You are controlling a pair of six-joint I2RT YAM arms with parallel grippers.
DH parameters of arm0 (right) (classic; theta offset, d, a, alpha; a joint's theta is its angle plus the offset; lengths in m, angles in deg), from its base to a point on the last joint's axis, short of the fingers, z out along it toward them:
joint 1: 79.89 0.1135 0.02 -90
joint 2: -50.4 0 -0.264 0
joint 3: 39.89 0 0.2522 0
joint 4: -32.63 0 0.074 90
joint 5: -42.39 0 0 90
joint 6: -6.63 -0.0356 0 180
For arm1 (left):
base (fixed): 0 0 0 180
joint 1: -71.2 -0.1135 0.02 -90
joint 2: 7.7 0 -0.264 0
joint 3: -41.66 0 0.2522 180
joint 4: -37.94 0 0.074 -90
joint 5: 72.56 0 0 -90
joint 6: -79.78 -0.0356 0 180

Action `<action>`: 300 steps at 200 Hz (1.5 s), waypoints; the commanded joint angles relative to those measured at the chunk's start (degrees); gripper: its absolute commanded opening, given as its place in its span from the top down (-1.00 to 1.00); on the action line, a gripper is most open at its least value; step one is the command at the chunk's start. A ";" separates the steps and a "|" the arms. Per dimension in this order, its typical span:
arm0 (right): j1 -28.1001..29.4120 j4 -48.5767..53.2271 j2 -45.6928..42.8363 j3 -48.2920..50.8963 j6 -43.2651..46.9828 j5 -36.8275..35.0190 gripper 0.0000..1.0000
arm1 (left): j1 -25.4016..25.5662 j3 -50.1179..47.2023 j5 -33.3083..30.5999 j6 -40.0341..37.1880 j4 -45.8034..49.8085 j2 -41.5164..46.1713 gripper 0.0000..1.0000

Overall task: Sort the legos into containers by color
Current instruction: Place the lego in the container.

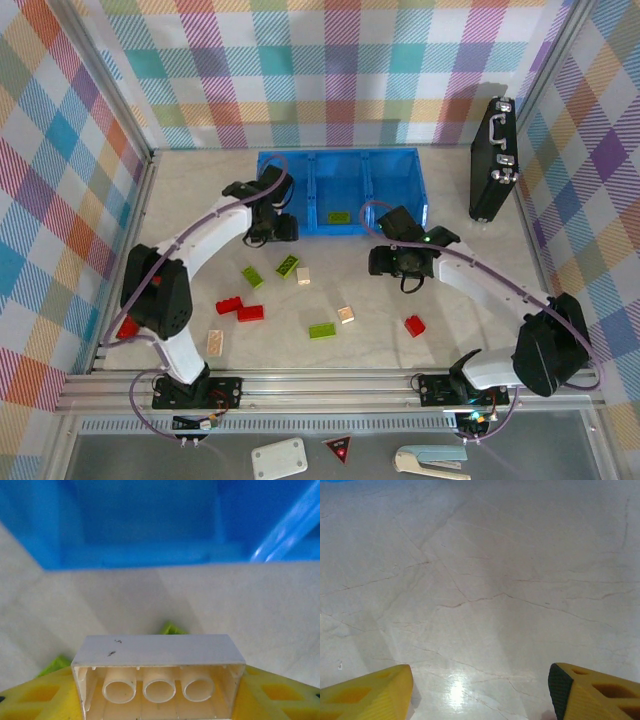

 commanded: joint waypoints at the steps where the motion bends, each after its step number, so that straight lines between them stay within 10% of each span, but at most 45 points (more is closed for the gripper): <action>1: 0.09 3.24 -2.08 1.05 -2.60 -1.76 -0.46 | -1.68 5.48 1.00 -3.36 0.62 -3.45 -0.23; 300: 0.09 12.15 -11.30 5.29 -10.95 -6.07 -0.47 | -7.43 32.07 6.37 -6.83 3.96 -33.77 -0.34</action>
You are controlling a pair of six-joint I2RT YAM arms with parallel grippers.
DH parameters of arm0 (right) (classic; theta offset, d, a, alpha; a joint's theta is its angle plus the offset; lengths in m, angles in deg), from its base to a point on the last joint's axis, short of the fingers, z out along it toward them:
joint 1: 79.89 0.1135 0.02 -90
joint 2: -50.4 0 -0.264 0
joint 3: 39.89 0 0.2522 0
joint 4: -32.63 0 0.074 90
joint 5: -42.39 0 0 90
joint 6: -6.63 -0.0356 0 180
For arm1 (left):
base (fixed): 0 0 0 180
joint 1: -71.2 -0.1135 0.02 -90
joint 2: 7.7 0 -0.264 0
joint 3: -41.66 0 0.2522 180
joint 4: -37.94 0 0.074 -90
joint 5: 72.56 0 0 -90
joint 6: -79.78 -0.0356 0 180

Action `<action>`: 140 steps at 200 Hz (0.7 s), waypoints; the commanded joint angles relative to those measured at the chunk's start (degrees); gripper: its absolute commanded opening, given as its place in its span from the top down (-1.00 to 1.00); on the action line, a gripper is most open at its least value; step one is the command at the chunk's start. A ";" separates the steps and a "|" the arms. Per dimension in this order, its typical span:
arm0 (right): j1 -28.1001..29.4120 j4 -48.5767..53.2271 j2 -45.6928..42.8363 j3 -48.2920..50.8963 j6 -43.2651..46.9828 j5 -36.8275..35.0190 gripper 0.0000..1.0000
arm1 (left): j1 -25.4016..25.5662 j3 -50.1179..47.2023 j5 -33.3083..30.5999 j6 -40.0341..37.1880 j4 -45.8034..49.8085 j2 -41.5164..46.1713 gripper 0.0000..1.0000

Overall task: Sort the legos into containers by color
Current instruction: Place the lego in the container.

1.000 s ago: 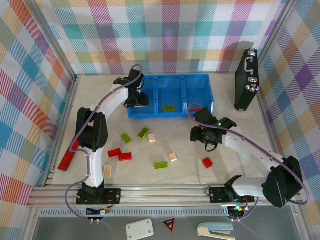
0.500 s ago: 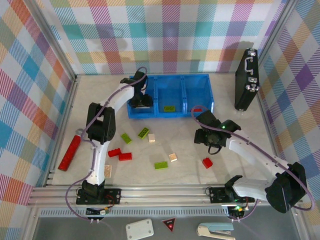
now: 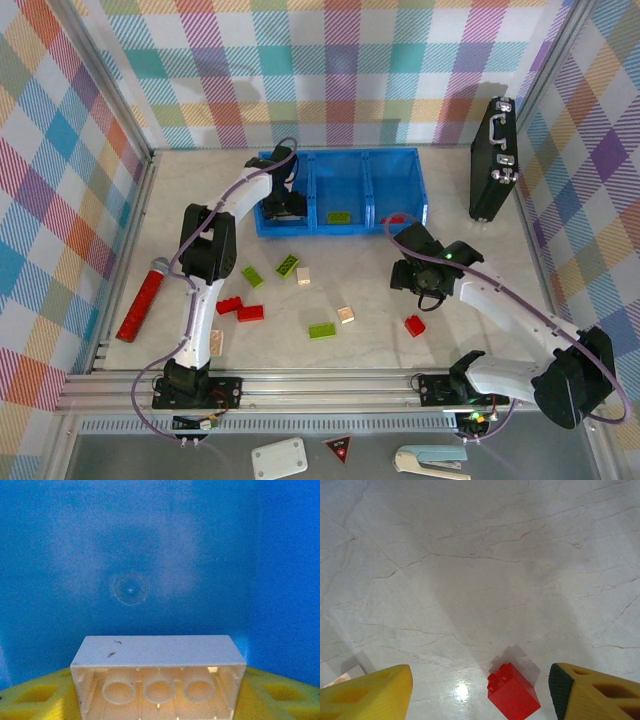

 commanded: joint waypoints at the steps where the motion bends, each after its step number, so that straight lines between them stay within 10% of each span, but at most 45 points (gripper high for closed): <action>1: 0.09 1.58 -1.12 0.59 -1.46 -1.18 -0.47 | -0.48 1.35 -0.50 -1.00 1.60 -0.66 -0.34; 140: 0.09 1.26 -0.69 -0.23 -0.89 -1.08 -0.48 | -0.48 0.79 0.37 -1.76 3.11 5.24 -0.46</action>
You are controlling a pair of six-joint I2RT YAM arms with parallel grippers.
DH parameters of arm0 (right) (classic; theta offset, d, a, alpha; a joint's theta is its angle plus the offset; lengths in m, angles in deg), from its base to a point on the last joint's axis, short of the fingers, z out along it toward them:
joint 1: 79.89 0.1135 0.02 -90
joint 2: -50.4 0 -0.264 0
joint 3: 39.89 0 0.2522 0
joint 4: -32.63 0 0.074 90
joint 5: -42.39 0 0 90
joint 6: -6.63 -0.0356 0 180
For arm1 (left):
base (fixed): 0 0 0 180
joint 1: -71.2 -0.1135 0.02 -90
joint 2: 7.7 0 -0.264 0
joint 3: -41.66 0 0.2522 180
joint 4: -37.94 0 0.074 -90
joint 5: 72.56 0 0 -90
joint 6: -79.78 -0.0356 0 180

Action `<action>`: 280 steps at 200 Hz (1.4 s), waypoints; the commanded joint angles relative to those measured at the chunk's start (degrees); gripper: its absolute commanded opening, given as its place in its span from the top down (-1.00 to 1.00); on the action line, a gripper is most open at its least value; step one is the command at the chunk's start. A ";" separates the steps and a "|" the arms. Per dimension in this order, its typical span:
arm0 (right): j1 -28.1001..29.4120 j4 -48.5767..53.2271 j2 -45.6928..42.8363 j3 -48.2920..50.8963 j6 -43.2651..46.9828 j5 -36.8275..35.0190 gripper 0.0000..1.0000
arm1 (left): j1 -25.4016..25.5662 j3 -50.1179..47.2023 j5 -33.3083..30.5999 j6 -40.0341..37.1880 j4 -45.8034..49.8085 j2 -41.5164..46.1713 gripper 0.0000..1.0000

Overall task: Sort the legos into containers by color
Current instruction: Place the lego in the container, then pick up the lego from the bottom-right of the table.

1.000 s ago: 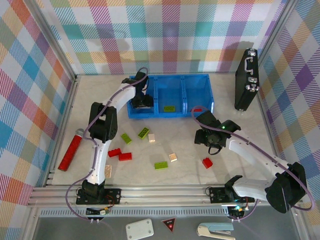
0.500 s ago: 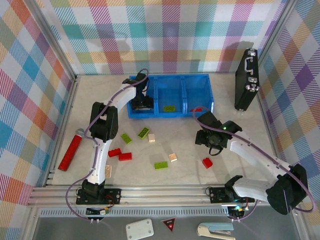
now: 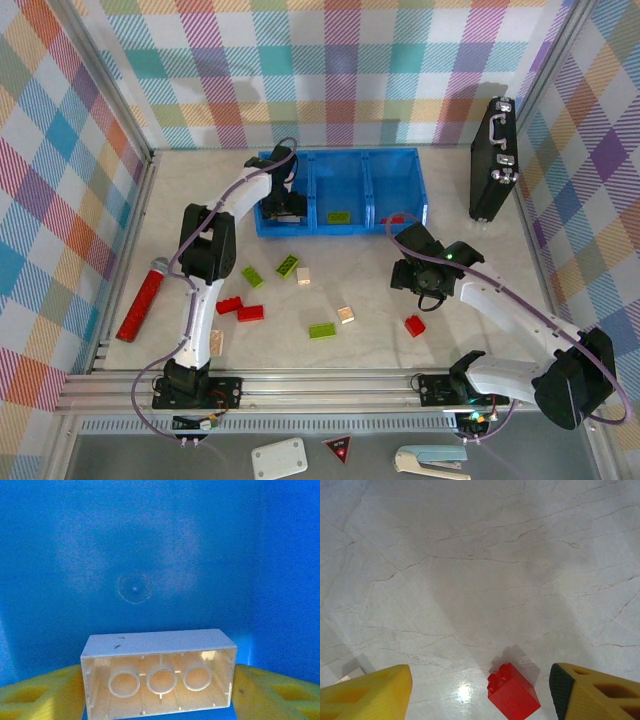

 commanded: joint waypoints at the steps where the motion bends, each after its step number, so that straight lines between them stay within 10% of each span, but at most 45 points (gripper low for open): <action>1: 0.09 1.29 -0.54 -0.24 -0.11 -0.65 -0.48 | -0.41 0.72 0.57 -0.92 2.75 4.97 -0.46; 185: 0.09 1.24 -4.99 11.11 -9.21 6.54 -0.53 | -0.41 -25.23 -3.71 -7.34 2.14 32.66 -0.48; 280: 0.09 2.25 -16.27 19.31 -43.96 11.28 -0.52 | -0.26 -37.58 -12.40 -14.27 1.17 45.08 -0.51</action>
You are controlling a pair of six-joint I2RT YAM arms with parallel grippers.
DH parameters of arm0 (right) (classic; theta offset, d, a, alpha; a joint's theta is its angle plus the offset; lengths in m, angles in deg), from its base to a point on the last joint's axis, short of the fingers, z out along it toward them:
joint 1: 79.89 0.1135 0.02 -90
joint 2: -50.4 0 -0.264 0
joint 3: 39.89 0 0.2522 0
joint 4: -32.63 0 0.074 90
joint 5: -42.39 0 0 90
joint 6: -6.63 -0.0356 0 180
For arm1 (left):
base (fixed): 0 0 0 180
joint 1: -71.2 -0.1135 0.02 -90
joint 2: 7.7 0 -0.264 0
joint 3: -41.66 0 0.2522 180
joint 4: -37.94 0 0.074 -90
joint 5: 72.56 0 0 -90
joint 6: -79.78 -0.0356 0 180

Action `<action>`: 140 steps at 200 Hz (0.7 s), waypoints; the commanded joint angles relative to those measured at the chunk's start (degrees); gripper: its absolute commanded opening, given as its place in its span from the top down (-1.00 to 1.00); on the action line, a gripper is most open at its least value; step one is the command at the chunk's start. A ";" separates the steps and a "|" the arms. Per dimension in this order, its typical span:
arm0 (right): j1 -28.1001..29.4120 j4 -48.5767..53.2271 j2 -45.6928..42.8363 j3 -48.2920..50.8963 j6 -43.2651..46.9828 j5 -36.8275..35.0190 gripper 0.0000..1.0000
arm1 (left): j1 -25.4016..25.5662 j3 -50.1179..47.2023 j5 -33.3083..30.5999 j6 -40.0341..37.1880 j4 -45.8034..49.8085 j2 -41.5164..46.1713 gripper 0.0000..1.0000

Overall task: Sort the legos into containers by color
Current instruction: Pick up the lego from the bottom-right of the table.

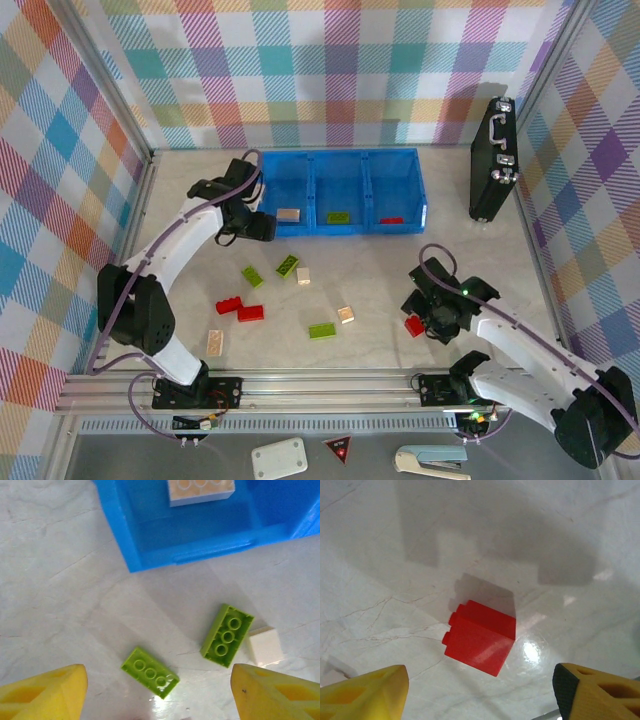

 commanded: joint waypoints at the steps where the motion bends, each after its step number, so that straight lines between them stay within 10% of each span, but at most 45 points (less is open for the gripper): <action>1: 0.09 1.18 -1.91 2.16 -13.72 2.94 -0.52 | -0.27 -1.54 -4.68 -3.33 0.55 2.32 -0.51; 140: -2.38 -7.35 15.48 -0.32 -11.77 7.79 -0.42 | -0.26 -11.82 -6.61 -6.42 -6.98 7.21 -0.56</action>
